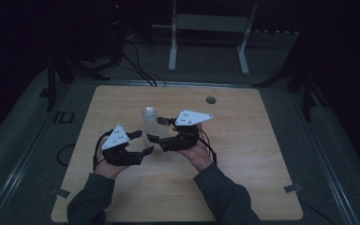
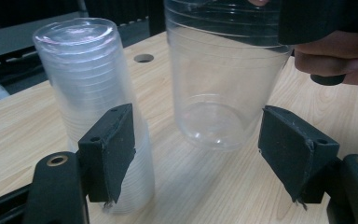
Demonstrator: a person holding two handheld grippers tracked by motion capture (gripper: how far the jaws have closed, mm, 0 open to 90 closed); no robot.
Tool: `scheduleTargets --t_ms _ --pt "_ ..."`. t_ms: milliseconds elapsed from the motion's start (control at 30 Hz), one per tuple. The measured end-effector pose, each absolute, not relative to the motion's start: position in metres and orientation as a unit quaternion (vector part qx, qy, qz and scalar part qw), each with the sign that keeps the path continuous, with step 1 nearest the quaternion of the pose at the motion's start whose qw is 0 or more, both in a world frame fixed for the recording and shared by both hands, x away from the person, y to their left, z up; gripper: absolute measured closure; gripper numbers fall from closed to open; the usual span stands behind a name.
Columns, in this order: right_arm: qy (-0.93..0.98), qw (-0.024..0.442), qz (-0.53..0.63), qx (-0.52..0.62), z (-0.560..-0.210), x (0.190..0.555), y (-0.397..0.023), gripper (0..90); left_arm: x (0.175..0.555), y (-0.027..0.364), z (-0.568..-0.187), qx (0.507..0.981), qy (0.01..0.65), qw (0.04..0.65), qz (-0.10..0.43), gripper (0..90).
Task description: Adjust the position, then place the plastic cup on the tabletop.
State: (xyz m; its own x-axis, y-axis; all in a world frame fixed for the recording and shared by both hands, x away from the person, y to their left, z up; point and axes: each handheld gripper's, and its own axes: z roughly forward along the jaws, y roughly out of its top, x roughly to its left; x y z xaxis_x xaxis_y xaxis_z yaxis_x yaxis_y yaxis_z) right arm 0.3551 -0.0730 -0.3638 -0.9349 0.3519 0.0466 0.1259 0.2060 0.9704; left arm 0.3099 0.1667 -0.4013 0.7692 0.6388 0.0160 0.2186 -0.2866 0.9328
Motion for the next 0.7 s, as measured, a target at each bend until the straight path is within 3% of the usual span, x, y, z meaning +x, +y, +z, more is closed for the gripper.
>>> scheduleTargets --t_ms 700 --pt "0.771 0.126 0.602 0.169 -0.3677 0.3559 -0.0821 28.9 0.3075 0.1698 -0.403 0.77 0.287 0.529 0.211 28.1"
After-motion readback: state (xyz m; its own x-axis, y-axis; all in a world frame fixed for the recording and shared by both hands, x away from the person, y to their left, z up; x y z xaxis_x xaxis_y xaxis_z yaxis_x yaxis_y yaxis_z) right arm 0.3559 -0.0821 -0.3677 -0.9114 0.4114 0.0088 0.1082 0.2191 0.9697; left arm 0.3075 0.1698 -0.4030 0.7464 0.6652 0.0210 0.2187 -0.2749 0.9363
